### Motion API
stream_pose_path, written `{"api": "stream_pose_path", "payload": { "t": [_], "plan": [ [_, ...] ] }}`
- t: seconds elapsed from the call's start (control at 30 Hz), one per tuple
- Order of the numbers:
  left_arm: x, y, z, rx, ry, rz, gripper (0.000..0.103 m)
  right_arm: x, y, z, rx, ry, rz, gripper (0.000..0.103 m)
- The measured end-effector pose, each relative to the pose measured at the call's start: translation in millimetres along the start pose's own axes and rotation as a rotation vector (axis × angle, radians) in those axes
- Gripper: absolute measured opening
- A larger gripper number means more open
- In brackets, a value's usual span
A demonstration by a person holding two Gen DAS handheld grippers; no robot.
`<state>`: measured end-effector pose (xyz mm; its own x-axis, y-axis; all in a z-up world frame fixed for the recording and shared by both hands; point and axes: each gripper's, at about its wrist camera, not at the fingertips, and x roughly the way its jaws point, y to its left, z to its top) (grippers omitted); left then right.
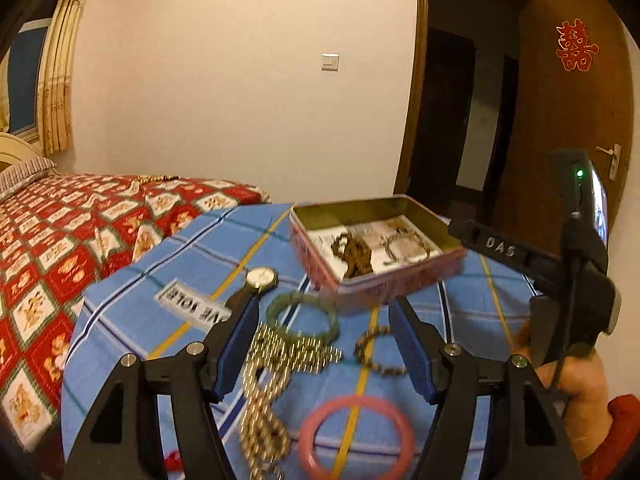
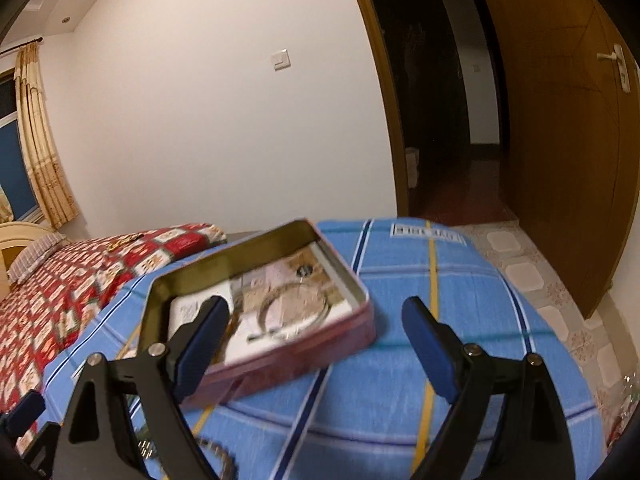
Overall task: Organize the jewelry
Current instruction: 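Grasp the red tassel with the left tool while the right tool grasps the pink bangle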
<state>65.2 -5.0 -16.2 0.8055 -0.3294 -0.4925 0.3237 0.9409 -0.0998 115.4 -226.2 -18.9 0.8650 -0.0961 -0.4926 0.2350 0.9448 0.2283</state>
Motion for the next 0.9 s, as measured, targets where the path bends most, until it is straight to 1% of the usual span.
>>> {"api": "stream_pose_path", "payload": {
  "t": [0.1, 0.2, 0.4, 0.47, 0.5, 0.53, 0.6, 0.67, 0.73, 0.83, 0.9],
  "plan": [
    [-12, 4, -9, 0.012, 0.006, -0.008, 0.068, -11, -2, -7, 0.011, 0.014, 0.014, 0.091],
    [-29, 11, -13, 0.015, -0.017, -0.019, 0.068, -20, -2, -11, 0.021, 0.023, 0.038, 0.091],
    [-51, 31, -27, 0.017, 0.018, -0.017, 0.068, -35, 9, -32, -0.017, 0.087, 0.110, 0.091],
    [-56, 39, -32, 0.021, 0.035, -0.005, 0.068, -38, 15, -41, -0.043, 0.137, 0.161, 0.091],
    [-59, 44, -35, 0.027, 0.046, 0.000, 0.068, -39, 19, -46, -0.058, 0.183, 0.200, 0.091],
    [-61, 46, -37, 0.032, 0.052, 0.002, 0.068, -40, 21, -50, -0.064, 0.207, 0.229, 0.091],
    [-65, 52, -42, 0.052, 0.069, 0.006, 0.068, -42, 31, -58, -0.100, 0.267, 0.296, 0.094],
    [-68, 57, -47, 0.068, 0.083, 0.015, 0.068, -44, 40, -64, -0.137, 0.308, 0.340, 0.099],
    [-66, 62, -50, 0.076, 0.108, 0.017, 0.068, -43, 52, -70, -0.169, 0.356, 0.389, 0.099],
    [-65, 68, -54, 0.085, 0.143, 0.021, 0.068, -39, 69, -79, -0.226, 0.414, 0.414, 0.099],
    [-65, 71, -56, 0.099, 0.156, 0.027, 0.068, -37, 85, -86, -0.304, 0.441, 0.391, 0.099]
  ]
}}
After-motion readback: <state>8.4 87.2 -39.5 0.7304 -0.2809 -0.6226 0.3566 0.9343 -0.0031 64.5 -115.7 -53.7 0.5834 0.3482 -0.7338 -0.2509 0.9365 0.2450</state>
